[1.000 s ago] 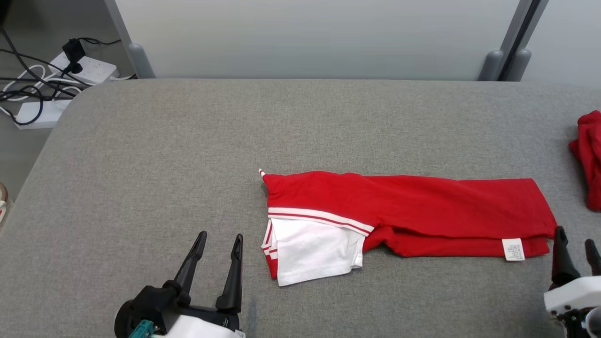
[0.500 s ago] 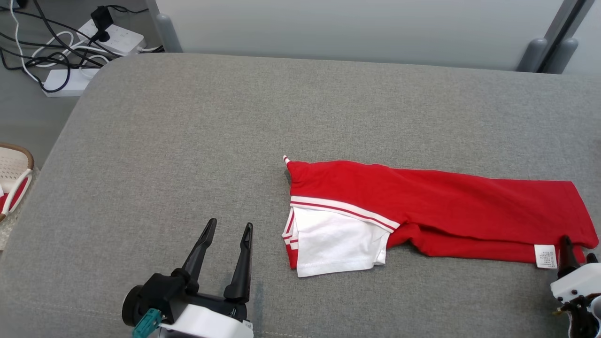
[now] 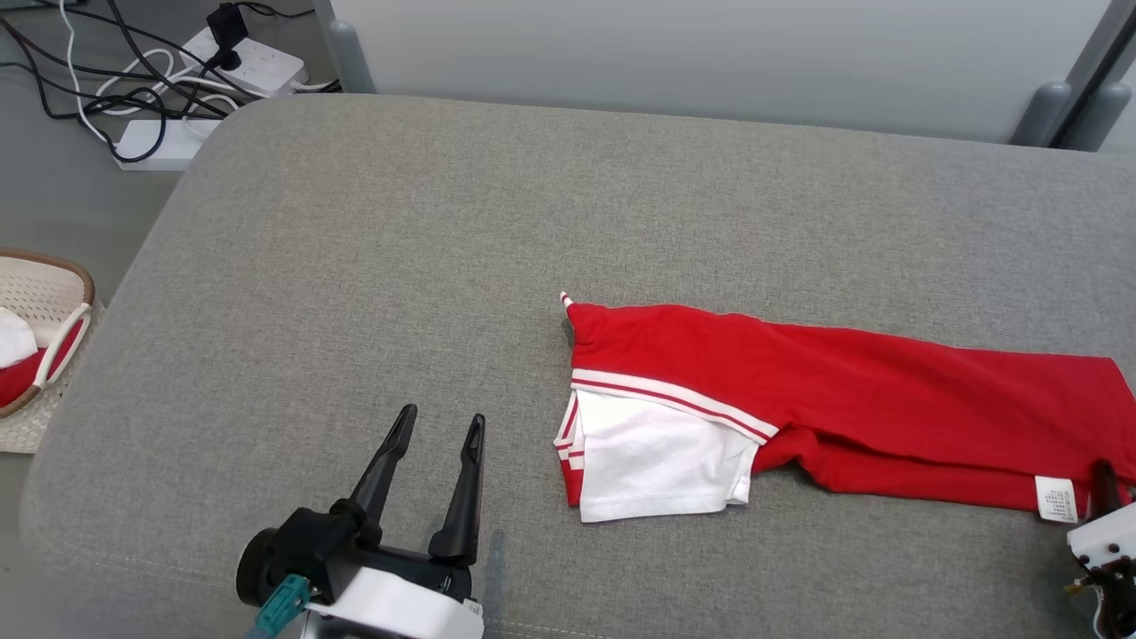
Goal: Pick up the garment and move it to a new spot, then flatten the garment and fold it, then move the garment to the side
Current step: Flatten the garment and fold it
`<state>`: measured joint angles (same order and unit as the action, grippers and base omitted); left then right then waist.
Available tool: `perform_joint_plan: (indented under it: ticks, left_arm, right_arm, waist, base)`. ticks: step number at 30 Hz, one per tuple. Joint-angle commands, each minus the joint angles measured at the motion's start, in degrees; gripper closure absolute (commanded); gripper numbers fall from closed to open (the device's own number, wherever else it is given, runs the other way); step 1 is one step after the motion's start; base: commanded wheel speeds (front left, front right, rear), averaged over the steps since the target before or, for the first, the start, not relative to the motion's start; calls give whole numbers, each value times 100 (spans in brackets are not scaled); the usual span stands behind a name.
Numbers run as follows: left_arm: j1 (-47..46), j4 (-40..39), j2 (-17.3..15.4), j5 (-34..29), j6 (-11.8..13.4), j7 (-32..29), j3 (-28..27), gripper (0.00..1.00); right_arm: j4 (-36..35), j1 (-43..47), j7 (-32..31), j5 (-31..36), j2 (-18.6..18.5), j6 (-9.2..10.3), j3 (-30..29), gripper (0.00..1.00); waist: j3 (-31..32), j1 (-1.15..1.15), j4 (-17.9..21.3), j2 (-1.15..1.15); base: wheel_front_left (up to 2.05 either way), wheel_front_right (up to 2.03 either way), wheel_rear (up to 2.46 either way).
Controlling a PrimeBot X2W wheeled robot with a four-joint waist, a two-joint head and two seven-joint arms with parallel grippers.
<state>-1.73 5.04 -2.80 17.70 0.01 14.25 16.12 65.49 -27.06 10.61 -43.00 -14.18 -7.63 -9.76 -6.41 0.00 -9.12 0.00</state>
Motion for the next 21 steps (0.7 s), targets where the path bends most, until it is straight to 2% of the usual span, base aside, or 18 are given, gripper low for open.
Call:
perform_joint_plan:
  ticks: [1,2,3,4,10,21]
  left_arm:
    - [-245,-113,-9,-43,-28,74,-142,0]
    - [-250,-106,-9,-52,-36,74,-132,0]
    - [-253,-97,-8,-64,-46,74,-121,0]
    - [-256,-90,-8,-72,-55,74,-111,0]
    - [-282,-78,-8,-102,-59,74,-114,0]
    - [-213,-114,-8,56,30,74,-42,0]
  right_arm:
    - [-49,-132,47,-62,-91,14,129,53]
    - [-28,-148,55,-93,-93,14,139,71]
    - [-12,-159,64,-122,-92,14,155,96]
    - [-12,-165,80,-148,-94,14,177,100]
    - [-178,-144,263,-196,-187,14,379,100]
    - [-648,175,428,-146,-836,14,534,100]
  waist:
    - [-4,0,-23,0]
    - [-5,0,-35,0]
    - [-1,0,-49,0]
    - [1,0,-63,0]
    - [26,0,-104,0]
    - [176,0,-69,0]
  base:
    - [0,0,0]
    - [0,0,0]
    - [0,0,0]
    - [0,0,0]
    - [0,0,0]
    - [0,0,0]
